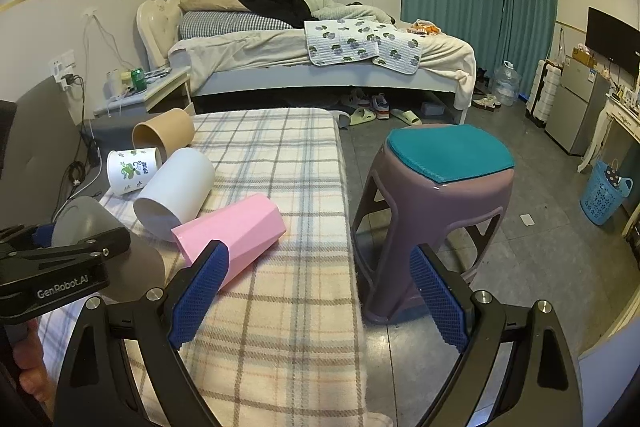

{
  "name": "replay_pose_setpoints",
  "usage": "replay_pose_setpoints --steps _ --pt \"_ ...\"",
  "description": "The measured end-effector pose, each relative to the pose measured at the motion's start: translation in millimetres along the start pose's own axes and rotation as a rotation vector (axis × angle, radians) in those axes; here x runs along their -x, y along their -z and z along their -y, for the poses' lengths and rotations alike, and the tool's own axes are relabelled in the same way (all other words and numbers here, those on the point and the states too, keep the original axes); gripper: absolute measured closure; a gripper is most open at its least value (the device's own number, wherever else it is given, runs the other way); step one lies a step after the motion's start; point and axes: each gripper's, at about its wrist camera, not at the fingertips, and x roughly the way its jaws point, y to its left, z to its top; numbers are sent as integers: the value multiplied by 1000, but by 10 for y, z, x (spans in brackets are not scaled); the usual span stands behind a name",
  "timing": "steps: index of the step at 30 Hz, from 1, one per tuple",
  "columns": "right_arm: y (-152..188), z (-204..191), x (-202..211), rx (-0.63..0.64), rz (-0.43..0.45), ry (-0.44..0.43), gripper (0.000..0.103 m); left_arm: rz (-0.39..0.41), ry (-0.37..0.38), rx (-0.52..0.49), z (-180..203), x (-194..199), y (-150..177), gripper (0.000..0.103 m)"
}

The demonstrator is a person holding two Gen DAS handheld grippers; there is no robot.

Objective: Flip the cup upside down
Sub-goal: 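Grasp the grey cup with the left gripper while the right gripper releases it, then rotate the grey cup with the left gripper and set it upside down on the table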

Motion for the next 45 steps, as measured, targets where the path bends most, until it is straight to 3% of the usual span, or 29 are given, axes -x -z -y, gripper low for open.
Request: replay_pose_setpoints --steps 21,30,35,39,42,45 --pt "63 7 -110 -10 -32 0 11 -10 12 -14 20 -201 -105 27" --pt "59 53 -111 -20 -44 17 11 0 -23 -33 61 -147 -157 23" --pt "47 68 -21 -36 -18 16 11 54 -12 -22 42 54 -264 23" --pt "26 47 91 -33 31 10 11 137 14 5 -12 362 -337 23" --pt "32 14 152 -25 47 10 11 204 23 13 -66 617 -325 15" --pt "57 -32 249 -26 64 0 11 288 20 9 -145 903 -242 15"
